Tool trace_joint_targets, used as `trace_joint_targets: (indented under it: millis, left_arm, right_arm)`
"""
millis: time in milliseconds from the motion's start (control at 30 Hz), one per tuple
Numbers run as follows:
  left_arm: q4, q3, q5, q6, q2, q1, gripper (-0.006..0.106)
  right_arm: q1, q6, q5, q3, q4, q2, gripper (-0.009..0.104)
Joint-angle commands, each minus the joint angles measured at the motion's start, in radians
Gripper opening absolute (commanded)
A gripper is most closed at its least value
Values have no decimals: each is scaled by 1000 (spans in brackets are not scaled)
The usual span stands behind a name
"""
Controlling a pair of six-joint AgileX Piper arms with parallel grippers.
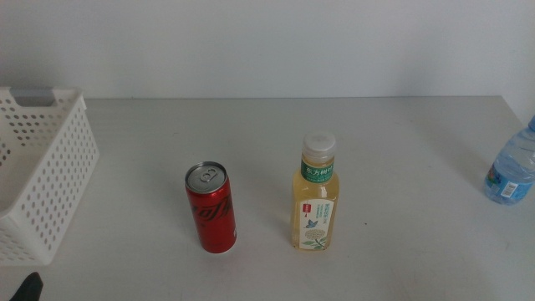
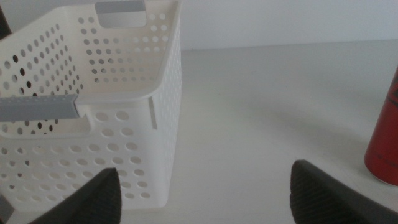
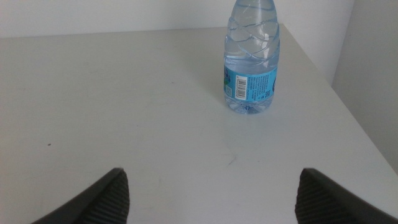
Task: Use arms to grab the bottles and put them into the dustbin to the left of the table.
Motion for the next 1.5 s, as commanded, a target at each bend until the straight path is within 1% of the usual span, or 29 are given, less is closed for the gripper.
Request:
trace_joint_targets:
  millis: [0,100,233,533,867,1033,1167,1333,1467]
  left_arm:
    - [-7,2,-91,-6,-1,-9,92]
    - [-5,1,-139,-6,52,-28,92]
    - [32,1,-246,-6,134,-80,92]
    - [34,1,-490,-6,405,-167,92]
    - [34,1,-834,-7,795,-171,92]
    - [67,1,-1053,-14,1012,-171,92]
    - [71,2,-1220,-14,1154,-171,92]
    - [71,2,-1393,-14,1276,-171,92]
    - [83,3,-1478,-14,1354,-171,92]
  right_arm:
    - [-5,-9,-80,-10,-11,-21,75]
    - [-5,-9,-80,-10,-11,-21,75]
    - [-5,-9,-80,-10,-11,-21,75]
    - [-5,-9,-80,-10,-11,-21,75]
    - [-5,-9,-80,-10,-11,-21,75]
    - [-5,-9,-80,-10,-11,-21,75]
    - [-5,-9,-80,-10,-11,-21,75]
    - [-5,-9,-80,-10,-11,-21,75]
    - [-5,-9,-80,-10,-11,-21,75]
